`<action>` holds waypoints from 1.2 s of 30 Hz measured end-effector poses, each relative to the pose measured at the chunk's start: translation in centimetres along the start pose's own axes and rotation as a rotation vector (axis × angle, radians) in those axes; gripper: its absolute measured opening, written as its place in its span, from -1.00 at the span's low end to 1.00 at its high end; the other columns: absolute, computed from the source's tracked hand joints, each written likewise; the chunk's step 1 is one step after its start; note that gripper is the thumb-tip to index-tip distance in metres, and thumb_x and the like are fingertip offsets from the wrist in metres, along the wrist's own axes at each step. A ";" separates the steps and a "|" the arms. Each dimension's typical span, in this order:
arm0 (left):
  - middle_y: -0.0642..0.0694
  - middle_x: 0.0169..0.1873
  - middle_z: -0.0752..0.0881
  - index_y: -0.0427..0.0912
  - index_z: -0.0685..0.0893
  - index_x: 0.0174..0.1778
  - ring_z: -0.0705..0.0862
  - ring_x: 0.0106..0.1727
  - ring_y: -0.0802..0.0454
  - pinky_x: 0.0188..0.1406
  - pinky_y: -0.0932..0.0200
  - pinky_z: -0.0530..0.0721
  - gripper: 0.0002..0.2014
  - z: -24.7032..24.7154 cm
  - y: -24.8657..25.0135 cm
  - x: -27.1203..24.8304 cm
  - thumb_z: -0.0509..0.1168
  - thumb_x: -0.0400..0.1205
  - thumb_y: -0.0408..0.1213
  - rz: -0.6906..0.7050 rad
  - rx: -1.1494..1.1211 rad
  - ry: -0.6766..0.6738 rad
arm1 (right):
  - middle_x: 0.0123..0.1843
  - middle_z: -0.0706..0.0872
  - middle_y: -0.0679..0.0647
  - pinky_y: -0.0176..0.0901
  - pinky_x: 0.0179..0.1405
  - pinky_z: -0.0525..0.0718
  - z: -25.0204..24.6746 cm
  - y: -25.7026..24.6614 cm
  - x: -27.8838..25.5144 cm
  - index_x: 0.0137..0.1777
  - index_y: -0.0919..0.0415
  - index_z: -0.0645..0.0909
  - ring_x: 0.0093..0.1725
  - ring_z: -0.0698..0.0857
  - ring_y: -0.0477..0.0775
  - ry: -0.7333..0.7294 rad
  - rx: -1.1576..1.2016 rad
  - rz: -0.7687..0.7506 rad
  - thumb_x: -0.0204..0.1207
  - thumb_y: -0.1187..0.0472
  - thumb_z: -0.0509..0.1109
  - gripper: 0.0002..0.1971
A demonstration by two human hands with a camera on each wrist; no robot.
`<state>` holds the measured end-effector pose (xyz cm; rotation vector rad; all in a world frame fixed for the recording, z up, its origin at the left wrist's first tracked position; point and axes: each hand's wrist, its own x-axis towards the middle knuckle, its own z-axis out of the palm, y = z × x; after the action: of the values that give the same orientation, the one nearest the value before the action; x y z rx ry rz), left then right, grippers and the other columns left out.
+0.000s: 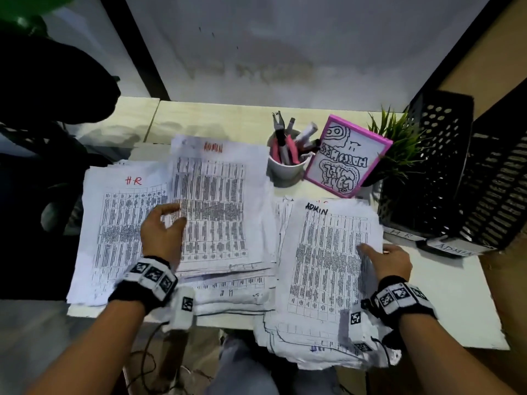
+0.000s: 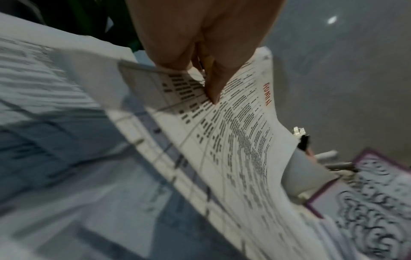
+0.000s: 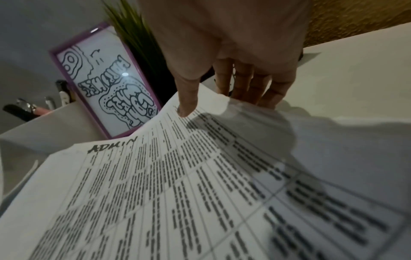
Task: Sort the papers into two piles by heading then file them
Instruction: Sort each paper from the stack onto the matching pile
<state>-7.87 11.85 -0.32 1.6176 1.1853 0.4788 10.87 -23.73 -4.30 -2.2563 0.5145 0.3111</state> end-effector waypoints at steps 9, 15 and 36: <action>-0.25 0.21 0.67 -0.28 0.69 0.18 0.65 0.15 -0.22 0.13 0.06 0.58 -0.72 -0.3 -3.7 1.5 0.35 0.55 -0.48 0.004 0.406 -0.068 | -0.13 0.77 0.33 0.00 -0.04 0.62 0.9 -1.2 0.3 -0.12 0.38 0.71 -0.16 0.67 0.24 0.186 -0.019 -0.125 0.35 0.27 0.57 -0.81; -0.29 0.41 0.48 -0.24 0.72 0.06 0.36 0.41 -0.36 0.33 -0.22 0.39 -0.76 2.6 -1.7 -0.6 0.39 0.49 -0.48 0.313 0.583 0.065 | -0.18 0.79 0.25 -0.04 -0.04 0.60 0.0 -0.6 1.2 -0.09 0.28 0.77 -0.08 0.70 0.31 0.172 -0.123 -0.314 0.45 0.23 0.49 -0.88; -0.26 0.16 0.60 -0.33 0.60 0.19 0.54 0.23 -0.21 0.17 0.03 0.47 -0.62 19.5 1.4 -5.4 0.36 0.57 -0.14 0.413 0.653 -0.542 | -0.58 0.60 0.03 -0.46 -0.61 0.51 -6.7 -1.3 -5.5 -0.72 0.30 0.53 -0.62 0.58 -0.07 -0.263 0.852 -0.098 0.00 0.58 0.14 -0.74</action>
<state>5.51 -2.51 -5.42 2.3770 0.6104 -0.1328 6.99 -26.49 3.00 -1.3836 0.3084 0.2652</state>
